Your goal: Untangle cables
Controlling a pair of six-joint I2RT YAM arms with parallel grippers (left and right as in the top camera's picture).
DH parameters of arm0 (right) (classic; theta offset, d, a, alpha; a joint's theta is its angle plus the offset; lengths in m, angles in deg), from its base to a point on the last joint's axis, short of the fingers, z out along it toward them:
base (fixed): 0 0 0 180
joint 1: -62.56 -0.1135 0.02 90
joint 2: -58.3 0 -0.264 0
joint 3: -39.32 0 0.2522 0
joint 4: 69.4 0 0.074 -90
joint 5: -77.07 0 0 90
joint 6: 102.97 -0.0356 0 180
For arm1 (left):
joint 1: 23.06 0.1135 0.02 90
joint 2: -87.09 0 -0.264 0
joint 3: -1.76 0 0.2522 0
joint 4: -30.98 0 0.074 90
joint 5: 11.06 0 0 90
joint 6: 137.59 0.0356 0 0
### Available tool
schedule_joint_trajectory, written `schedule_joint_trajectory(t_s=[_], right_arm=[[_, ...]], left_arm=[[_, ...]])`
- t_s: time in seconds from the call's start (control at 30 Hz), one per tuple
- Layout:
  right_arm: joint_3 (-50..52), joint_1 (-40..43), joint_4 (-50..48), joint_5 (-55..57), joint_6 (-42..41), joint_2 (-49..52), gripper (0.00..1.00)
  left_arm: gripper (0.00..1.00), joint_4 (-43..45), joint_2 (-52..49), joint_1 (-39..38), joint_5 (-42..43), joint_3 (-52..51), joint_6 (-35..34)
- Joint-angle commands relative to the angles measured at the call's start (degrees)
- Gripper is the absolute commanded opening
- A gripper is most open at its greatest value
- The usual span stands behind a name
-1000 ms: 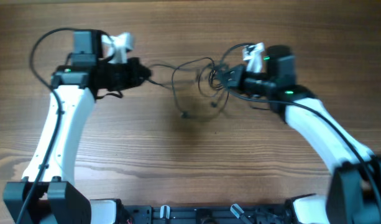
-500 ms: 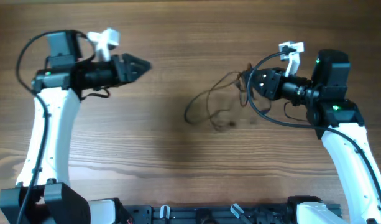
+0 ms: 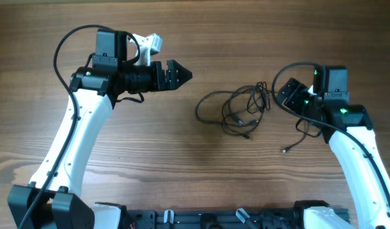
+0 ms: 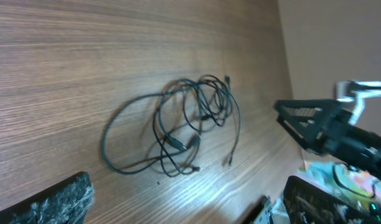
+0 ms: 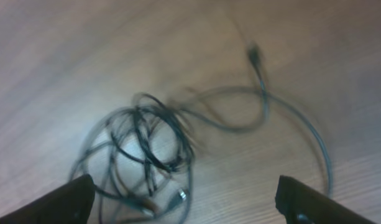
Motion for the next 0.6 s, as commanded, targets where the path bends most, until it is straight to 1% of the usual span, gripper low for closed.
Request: schedule_joint_trajectory(t_s=[0.0,0.03,0.1,0.17,0.2,0.27,0.37,0.4,0.43,0.47,0.5,0.57], right_arm=[[-0.22,-0.13,-5.07,-27.36,24.46,-0.46,0.69],[-0.22,-0.13,-5.62,-27.56,23.82,0.42,0.61],[-0.22,-0.42,-6.80,-27.54,20.94,4.50,0.62],[-0.22,-1.46,-8.48,-27.56,20.94,7.89,0.61],[-0.22,-2.12,-10.12,-26.95,20.09,10.84,0.59],[-0.22,-2.99,-12.39,-26.99,14.84,16.76,0.53],[-0.22,-4.92,-16.20,-34.14,13.84,22.56,0.47],[-0.22,-6.21,-17.81,-34.12,12.63,24.11,0.45],[-0.22,-6.88,-18.99,-34.29,11.89,24.85,0.31],[-0.22,-7.43,-20.15,-35.47,10.64,25.11,0.19],[-0.70,-7.74,-22.91,-40.83,9.64,24.50,0.05],[-3.85,-7.72,-23.87,-47.98,5.99,22.58,0.05]], left_arm=[[1.00,1.46,-0.26,-2.08,-3.26,0.28,-3.50],[1.00,2.16,-0.26,-2.69,-3.54,0.28,-3.50],[1.00,2.86,-0.26,-3.85,-5.86,0.28,-3.52],[1.00,3.13,-0.26,-4.37,-7.45,0.28,-3.54],[1.00,3.17,-0.26,-4.55,-7.78,0.28,-3.54],[1.00,2.86,-0.26,-4.52,-7.78,0.28,-3.54],[1.00,2.91,-0.33,-4.52,-8.92,0.28,-3.69],[1.00,2.86,-0.33,-4.52,-11.08,0.28,-5.53],[1.00,2.86,-0.33,-4.52,-14.12,0.28,-8.98],[1.00,2.84,-0.33,-4.52,-15.76,0.28,-10.93],[1.00,2.82,-0.33,-4.52,-19.34,0.28,-15.10],[1.00,2.51,-0.33,-4.52,-22.10,0.28,-17.84]])
